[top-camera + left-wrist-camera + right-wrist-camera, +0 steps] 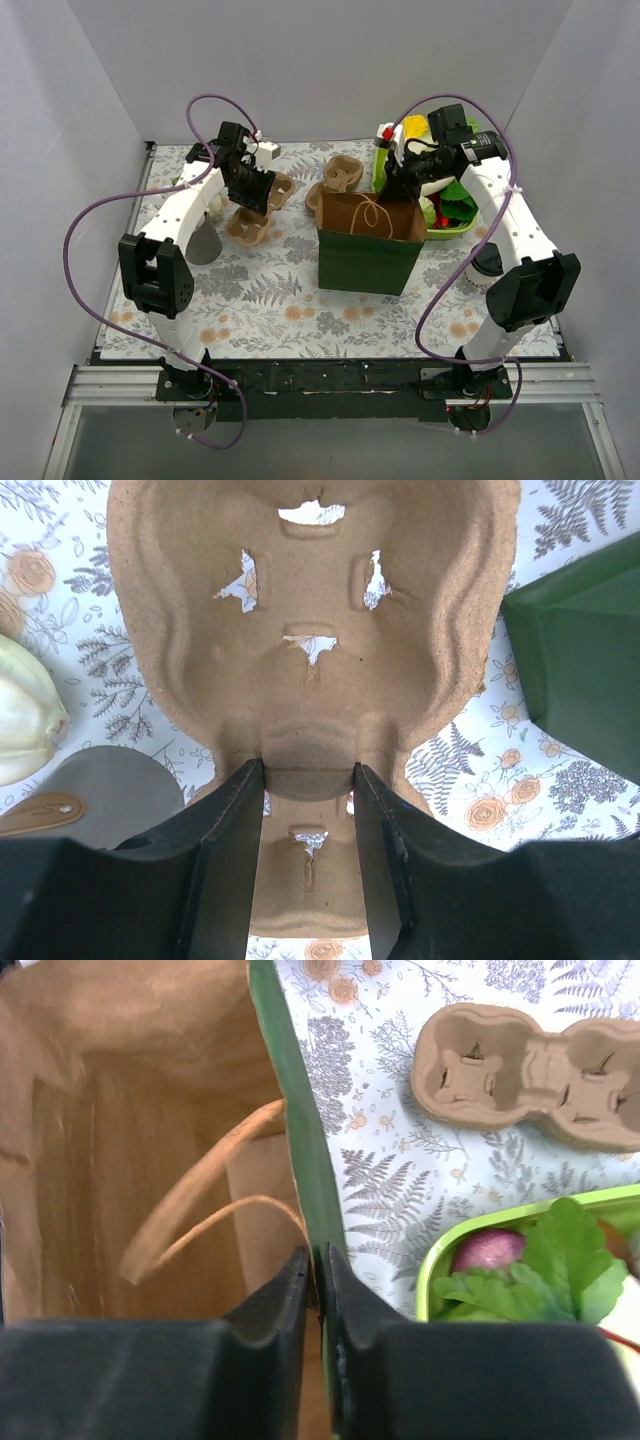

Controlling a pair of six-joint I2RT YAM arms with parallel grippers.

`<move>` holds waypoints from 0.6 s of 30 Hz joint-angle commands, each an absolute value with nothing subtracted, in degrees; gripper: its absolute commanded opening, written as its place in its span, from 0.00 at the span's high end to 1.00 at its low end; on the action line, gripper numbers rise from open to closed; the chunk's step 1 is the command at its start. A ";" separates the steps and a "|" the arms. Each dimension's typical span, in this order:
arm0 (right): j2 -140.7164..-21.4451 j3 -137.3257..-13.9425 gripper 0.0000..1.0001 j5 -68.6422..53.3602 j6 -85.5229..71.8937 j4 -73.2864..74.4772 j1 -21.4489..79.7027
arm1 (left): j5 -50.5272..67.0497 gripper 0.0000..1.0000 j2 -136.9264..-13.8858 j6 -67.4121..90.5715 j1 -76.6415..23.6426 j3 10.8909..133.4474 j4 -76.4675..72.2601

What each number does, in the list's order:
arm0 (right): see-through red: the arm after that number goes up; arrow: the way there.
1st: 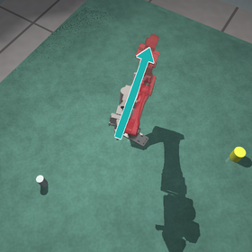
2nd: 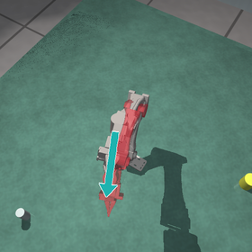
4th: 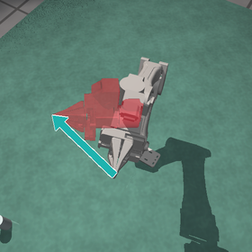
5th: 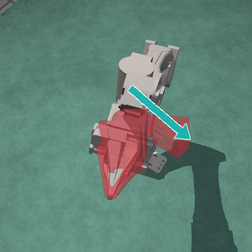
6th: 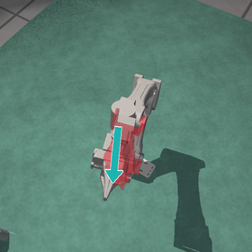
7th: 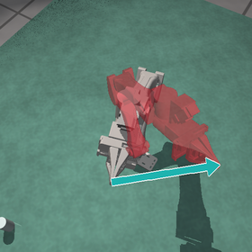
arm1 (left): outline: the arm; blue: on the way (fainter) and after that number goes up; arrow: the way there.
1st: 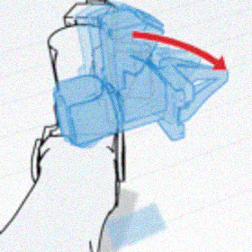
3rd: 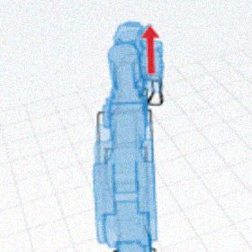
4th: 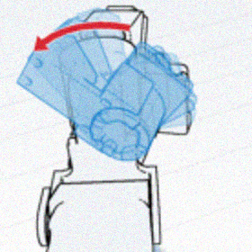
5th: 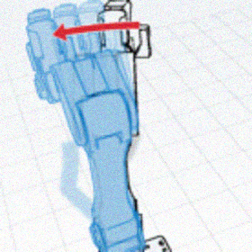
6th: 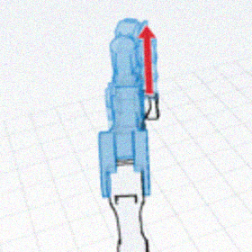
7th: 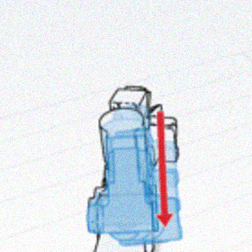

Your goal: Pack the takeout coffee

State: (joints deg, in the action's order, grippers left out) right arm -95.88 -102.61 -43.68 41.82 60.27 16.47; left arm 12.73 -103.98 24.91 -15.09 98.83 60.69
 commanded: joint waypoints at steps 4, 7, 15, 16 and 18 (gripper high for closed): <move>-89.93 -105.47 0.99 -44.04 38.59 59.68 16.35 | 19.76 1.00 -87.83 24.17 -14.85 96.24 49.06; -84.75 -101.35 0.99 -42.19 36.74 57.40 16.87 | 28.36 1.00 -81.33 25.22 -14.94 94.75 42.29; -76.47 -90.88 0.99 -37.62 35.16 54.58 22.32 | 51.92 1.00 -71.81 34.87 -16.61 88.25 16.31; -76.38 -90.79 0.99 -37.53 34.55 54.32 22.93 | 52.81 1.00 -72.07 36.11 -16.96 88.16 14.35; -76.11 -89.65 0.99 -37.53 32.09 53.35 23.11 | 55.53 1.00 -72.86 38.22 -17.92 88.07 7.87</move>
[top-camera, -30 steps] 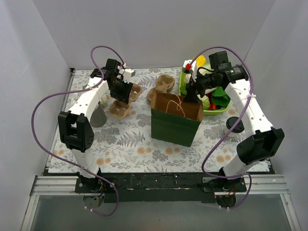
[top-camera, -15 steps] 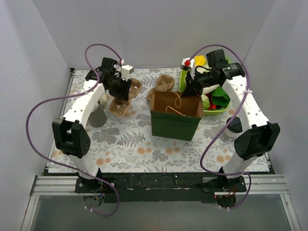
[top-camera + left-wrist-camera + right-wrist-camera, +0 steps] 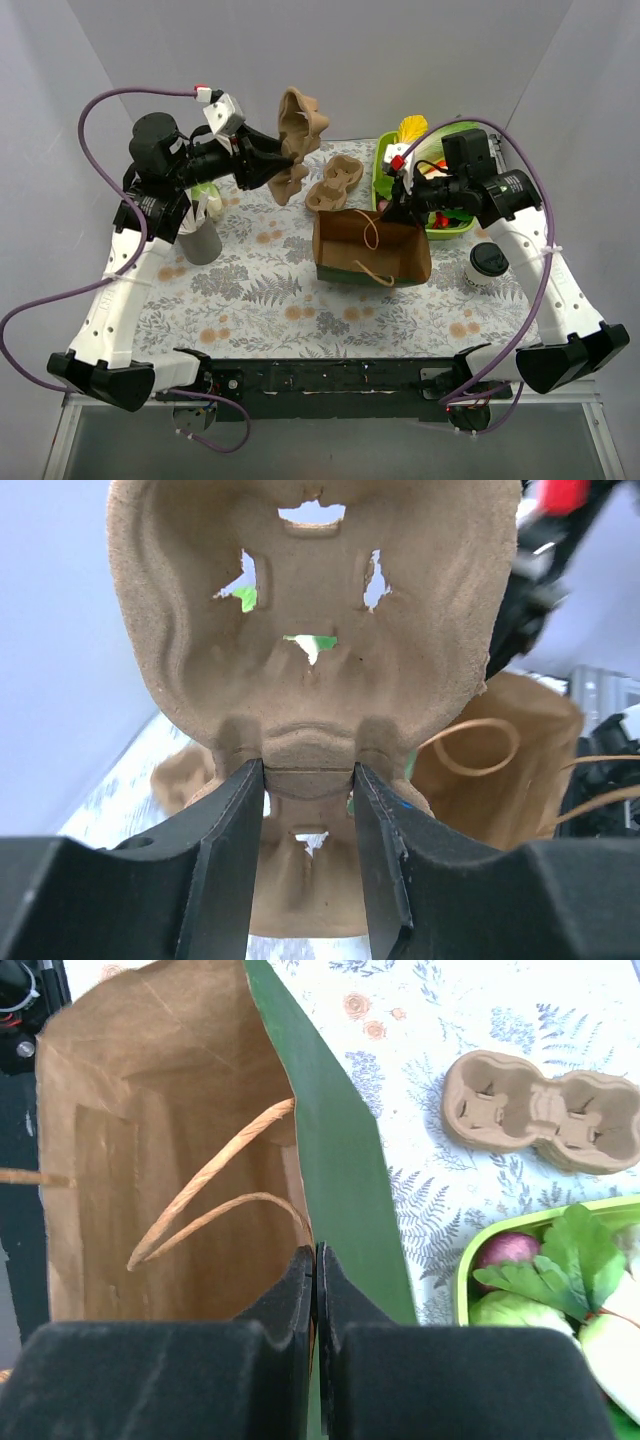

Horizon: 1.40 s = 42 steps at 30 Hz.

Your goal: Pack the takeout coffee

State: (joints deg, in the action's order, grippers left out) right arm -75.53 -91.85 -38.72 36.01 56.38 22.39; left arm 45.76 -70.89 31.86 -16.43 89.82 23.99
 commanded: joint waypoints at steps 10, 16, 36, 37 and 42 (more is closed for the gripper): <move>-74.97 -86.92 0.99 -37.53 26.54 51.50 23.12 | 53.34 1.00 -70.05 45.53 -29.53 76.21 -14.76; -75.85 -88.33 0.99 -37.44 26.72 52.30 23.03 | 51.95 1.00 -68.29 39.83 -33.74 70.05 -17.76; -78.13 -90.35 0.99 -40.34 26.37 56.25 22.32 | 47.03 1.00 -66.09 17.06 -40.08 63.72 -2.39; -78.22 -90.70 0.99 -40.17 26.45 56.16 22.24 | 46.76 1.00 -66.53 15.92 -40.17 64.16 -0.72; -79.80 -92.19 0.99 -40.69 26.54 56.42 22.06 | 45.88 1.00 -70.74 3.29 -40.25 70.21 16.50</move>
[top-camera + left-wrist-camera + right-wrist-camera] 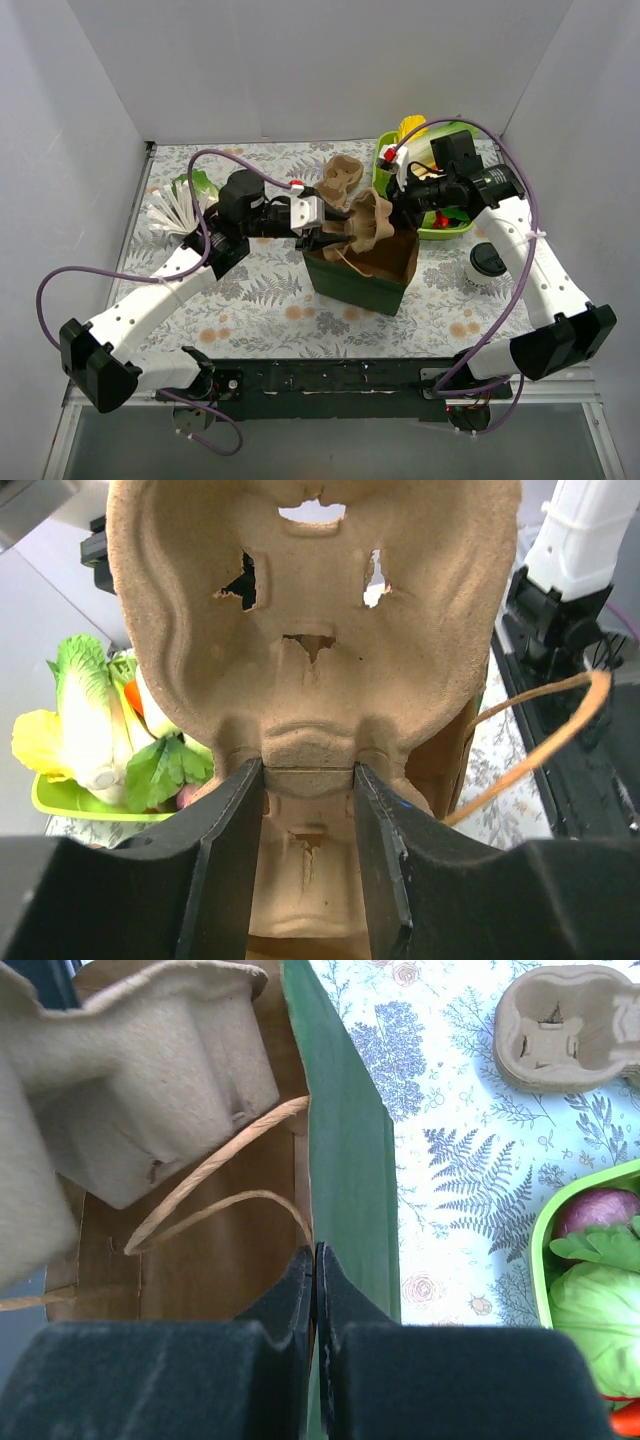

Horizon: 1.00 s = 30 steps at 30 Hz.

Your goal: Pack the takeout coffee

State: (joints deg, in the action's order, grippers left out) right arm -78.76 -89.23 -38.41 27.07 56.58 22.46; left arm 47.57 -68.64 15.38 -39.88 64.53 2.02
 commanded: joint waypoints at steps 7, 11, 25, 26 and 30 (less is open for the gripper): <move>-79.89 -91.67 0.99 -40.87 28.47 56.60 21.97 | 46.58 1.00 -77.34 -8.42 -40.34 79.79 31.71; -80.07 -91.84 0.99 -40.52 29.09 56.34 21.97 | 46.49 1.00 -80.85 -13.08 -40.34 85.85 39.89; -80.51 -92.37 0.99 -41.05 31.02 54.93 22.49 | 41.14 1.00 -86.83 -29.97 -41.83 96.05 64.86; -80.42 -92.37 0.99 -40.96 32.07 55.45 22.76 | 40.52 1.00 -87.53 -30.06 -42.01 96.93 65.56; -79.98 -90.80 0.99 -41.22 32.52 55.37 24.08 | 37.80 1.00 -92.45 -30.24 -43.50 102.38 69.52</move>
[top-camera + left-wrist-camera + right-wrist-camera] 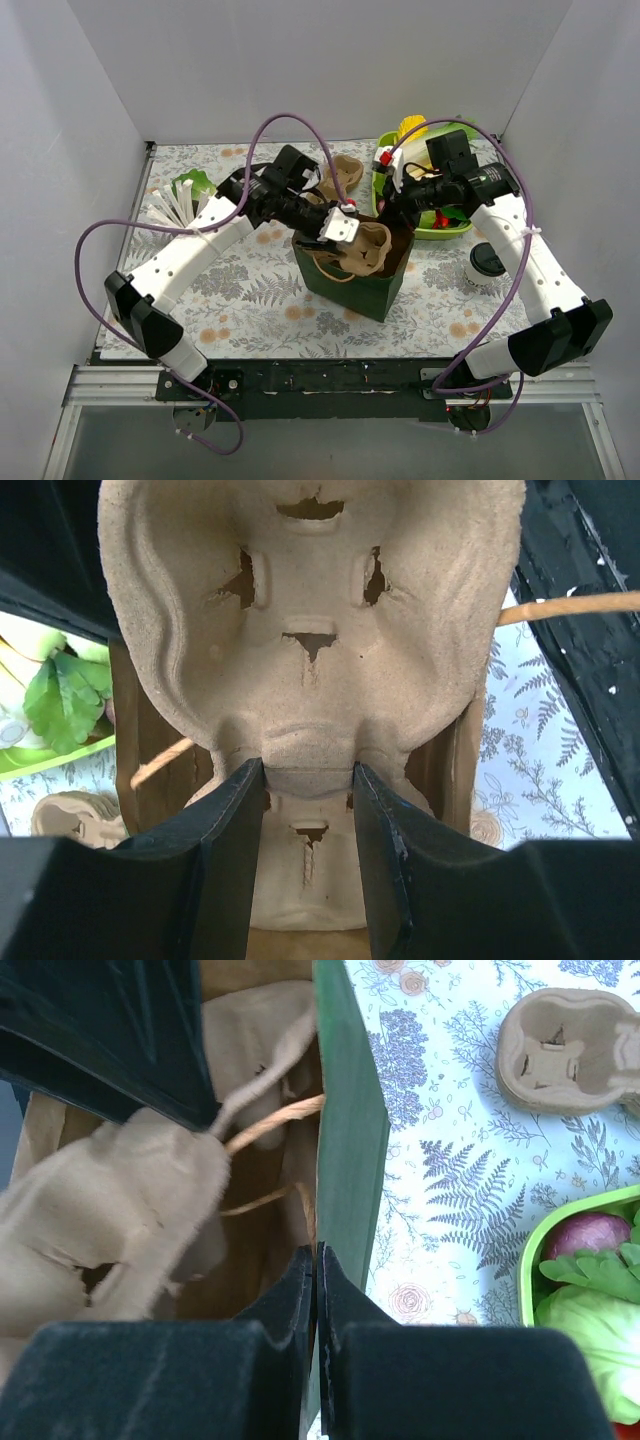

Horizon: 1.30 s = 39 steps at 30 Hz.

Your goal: Pack the takeout coffee

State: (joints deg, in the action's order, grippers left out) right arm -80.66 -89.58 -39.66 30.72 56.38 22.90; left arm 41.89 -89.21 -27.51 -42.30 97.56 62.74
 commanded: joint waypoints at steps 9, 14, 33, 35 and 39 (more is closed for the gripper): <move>-79.72 -90.26 0.99 -39.64 31.20 54.32 25.93 | 32.78 1.00 -97.74 -26.64 -45.70 110.91 72.86; -78.84 -88.86 0.99 -39.46 29.98 53.35 25.93 | 28.58 1.00 -96.42 -29.09 -46.05 109.42 72.77; -79.98 -89.73 0.99 -35.24 27.07 51.86 25.93 | 22.15 1.00 -101.07 -33.14 -49.83 112.85 79.01; -79.98 -89.74 0.99 -36.38 28.12 52.82 25.93 | 20.75 1.00 -102.38 -31.56 -49.75 113.73 79.01; -79.72 -88.86 0.99 -38.58 28.57 53.79 25.93 | 17.76 1.00 -103.27 -30.50 -49.83 113.56 79.01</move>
State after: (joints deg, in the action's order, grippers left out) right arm -80.60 -88.29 -35.99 27.64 52.77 25.69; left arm 21.87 -103.20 -31.86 -49.69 112.03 76.40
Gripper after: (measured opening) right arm 0.033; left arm 0.368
